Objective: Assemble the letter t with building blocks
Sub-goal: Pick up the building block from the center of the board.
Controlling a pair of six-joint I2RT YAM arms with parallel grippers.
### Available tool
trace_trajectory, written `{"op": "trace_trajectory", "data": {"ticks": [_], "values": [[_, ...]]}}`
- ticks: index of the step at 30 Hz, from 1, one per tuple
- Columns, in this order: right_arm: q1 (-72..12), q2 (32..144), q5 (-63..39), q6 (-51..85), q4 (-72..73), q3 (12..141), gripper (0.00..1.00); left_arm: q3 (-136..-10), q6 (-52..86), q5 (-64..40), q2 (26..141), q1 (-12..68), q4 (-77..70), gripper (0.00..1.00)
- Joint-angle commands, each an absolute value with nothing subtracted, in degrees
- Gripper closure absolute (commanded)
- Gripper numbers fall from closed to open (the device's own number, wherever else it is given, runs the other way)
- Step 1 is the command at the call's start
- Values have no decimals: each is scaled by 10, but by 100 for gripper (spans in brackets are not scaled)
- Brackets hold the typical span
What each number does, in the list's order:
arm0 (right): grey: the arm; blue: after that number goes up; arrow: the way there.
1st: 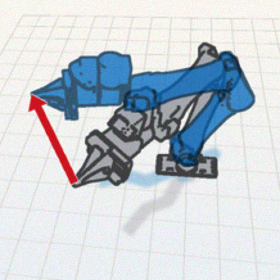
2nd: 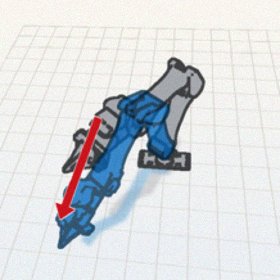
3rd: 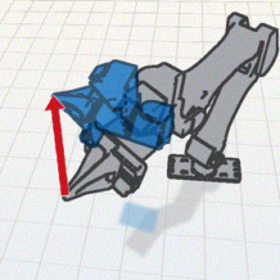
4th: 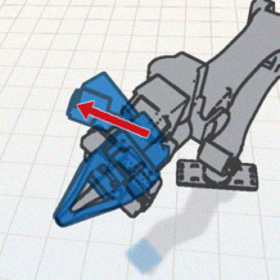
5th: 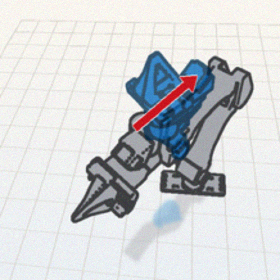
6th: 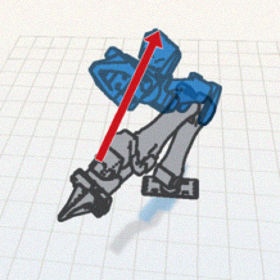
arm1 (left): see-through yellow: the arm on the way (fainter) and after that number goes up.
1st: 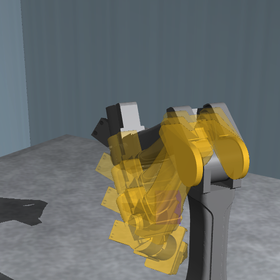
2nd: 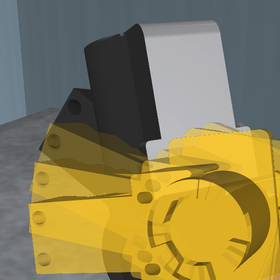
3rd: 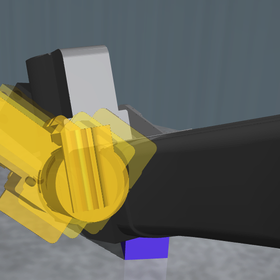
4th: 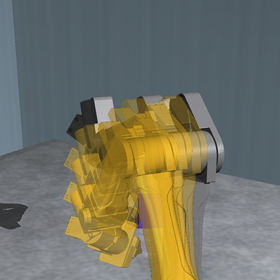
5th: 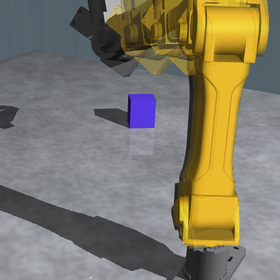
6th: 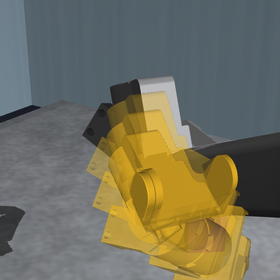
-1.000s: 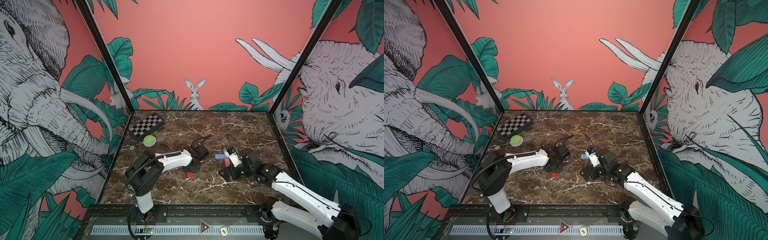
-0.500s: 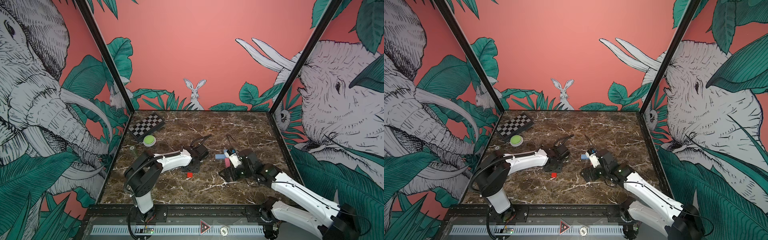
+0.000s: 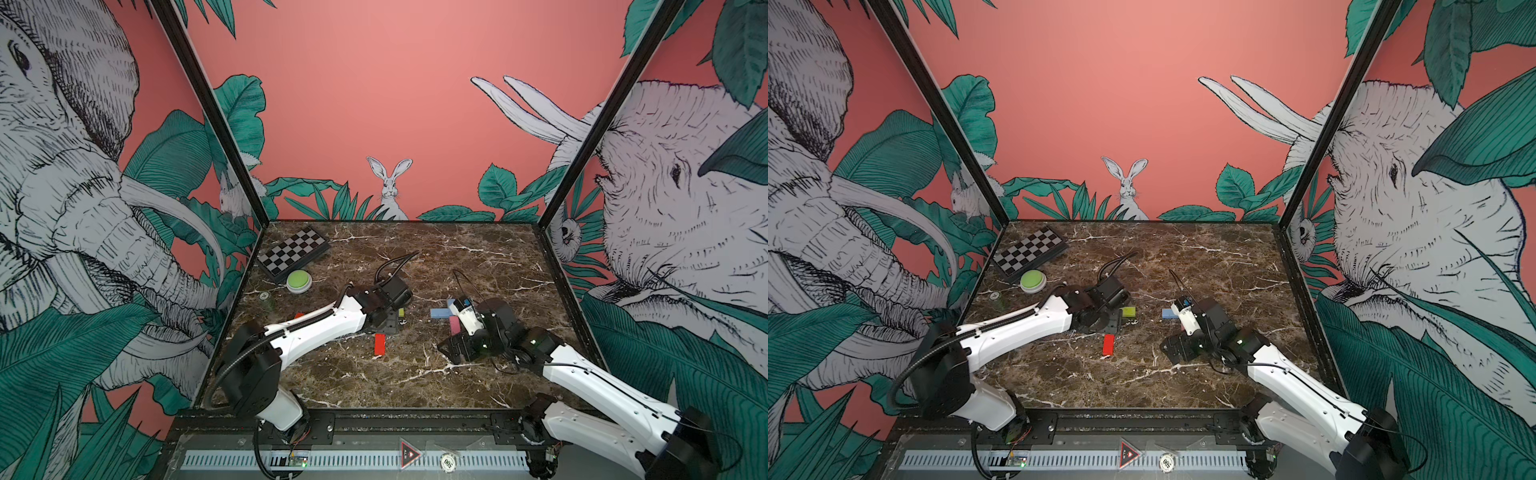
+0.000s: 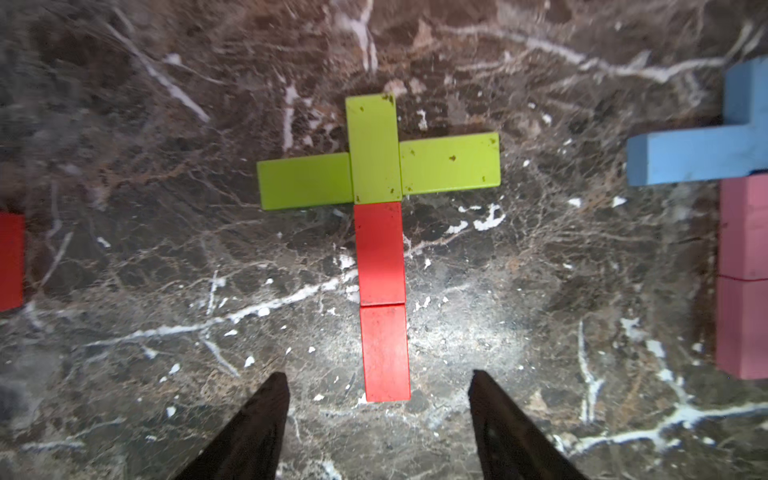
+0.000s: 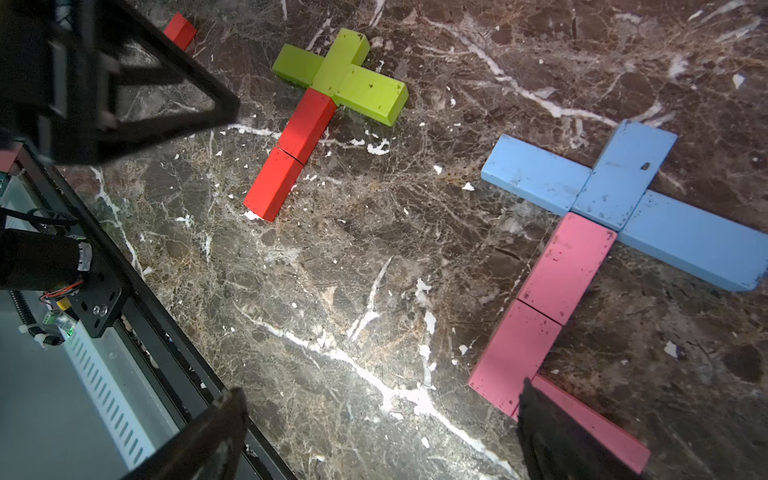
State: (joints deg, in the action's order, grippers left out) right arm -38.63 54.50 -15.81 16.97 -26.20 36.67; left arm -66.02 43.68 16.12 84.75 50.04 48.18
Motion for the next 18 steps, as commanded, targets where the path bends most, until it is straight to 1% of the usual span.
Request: {"op": "trace_trajectory", "data": {"ticks": [1, 3, 7, 12, 15, 18], "values": [[-386, 528, -147, 156, -265, 378, 2, -663, 422, 201, 788, 463, 554, 27], [-386, 526, -145, 154, -266, 381, 2, -641, 412, 195, 751, 428, 558, 27], [-386, 528, -153, 151, -264, 385, 2, -616, 387, 192, 696, 350, 581, 21], [-386, 533, -159, 151, -255, 390, 2, -571, 347, 128, 651, 228, 577, 22], [-386, 536, -166, 155, -249, 390, 2, -565, 310, 126, 650, 171, 584, 22], [-386, 539, -170, 153, -247, 391, 2, -563, 272, 109, 673, 111, 594, 23]]}}
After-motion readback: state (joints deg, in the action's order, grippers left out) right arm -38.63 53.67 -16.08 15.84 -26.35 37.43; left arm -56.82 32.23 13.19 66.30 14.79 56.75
